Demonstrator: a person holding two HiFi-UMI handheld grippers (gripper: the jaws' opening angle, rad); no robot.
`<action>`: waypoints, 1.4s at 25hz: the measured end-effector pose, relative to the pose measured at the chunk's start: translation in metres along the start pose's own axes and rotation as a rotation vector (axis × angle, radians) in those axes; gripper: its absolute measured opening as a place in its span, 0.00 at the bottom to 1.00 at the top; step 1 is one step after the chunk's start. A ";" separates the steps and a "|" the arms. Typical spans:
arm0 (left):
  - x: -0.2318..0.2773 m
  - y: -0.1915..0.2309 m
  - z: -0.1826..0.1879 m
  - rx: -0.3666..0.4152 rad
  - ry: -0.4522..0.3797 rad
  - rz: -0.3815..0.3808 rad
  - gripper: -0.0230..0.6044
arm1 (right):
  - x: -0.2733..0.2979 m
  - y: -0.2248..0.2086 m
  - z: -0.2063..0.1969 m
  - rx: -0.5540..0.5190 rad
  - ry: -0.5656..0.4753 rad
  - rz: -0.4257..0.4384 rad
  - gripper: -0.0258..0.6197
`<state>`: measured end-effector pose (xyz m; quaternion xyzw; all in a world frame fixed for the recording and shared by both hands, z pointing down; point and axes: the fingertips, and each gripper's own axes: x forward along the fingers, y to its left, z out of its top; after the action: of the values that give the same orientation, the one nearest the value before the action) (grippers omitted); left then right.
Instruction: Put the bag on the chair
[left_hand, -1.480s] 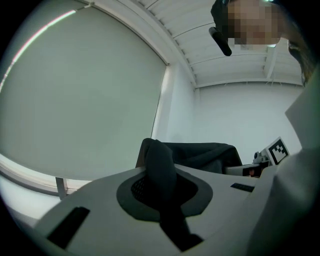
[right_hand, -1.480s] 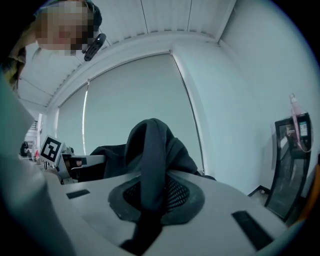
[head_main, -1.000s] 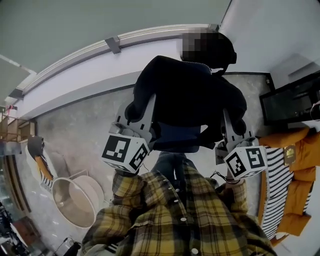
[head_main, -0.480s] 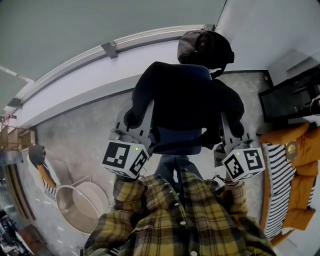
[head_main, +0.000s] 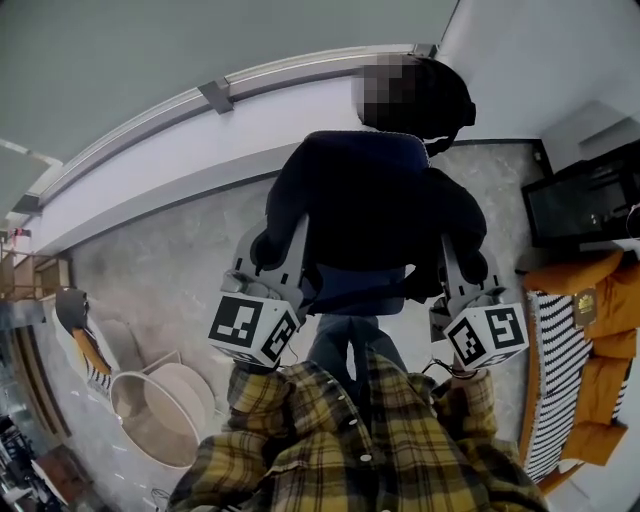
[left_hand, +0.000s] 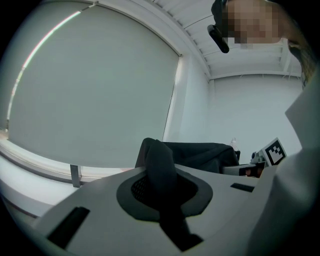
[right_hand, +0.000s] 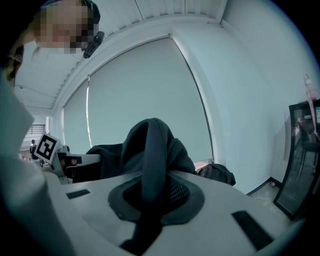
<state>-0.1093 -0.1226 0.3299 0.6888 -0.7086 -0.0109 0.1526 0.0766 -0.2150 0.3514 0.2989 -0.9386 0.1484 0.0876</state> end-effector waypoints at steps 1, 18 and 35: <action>0.002 0.002 -0.005 -0.003 0.011 0.001 0.11 | 0.003 -0.002 -0.005 0.001 0.008 0.001 0.10; 0.041 0.026 -0.118 -0.056 0.165 0.024 0.11 | 0.040 -0.046 -0.111 -0.005 0.146 -0.046 0.10; 0.069 0.057 -0.247 -0.066 0.324 0.110 0.11 | 0.078 -0.082 -0.236 -0.058 0.347 -0.039 0.10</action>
<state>-0.1084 -0.1390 0.5922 0.6363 -0.7106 0.0856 0.2878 0.0798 -0.2425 0.6113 0.2843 -0.9073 0.1689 0.2597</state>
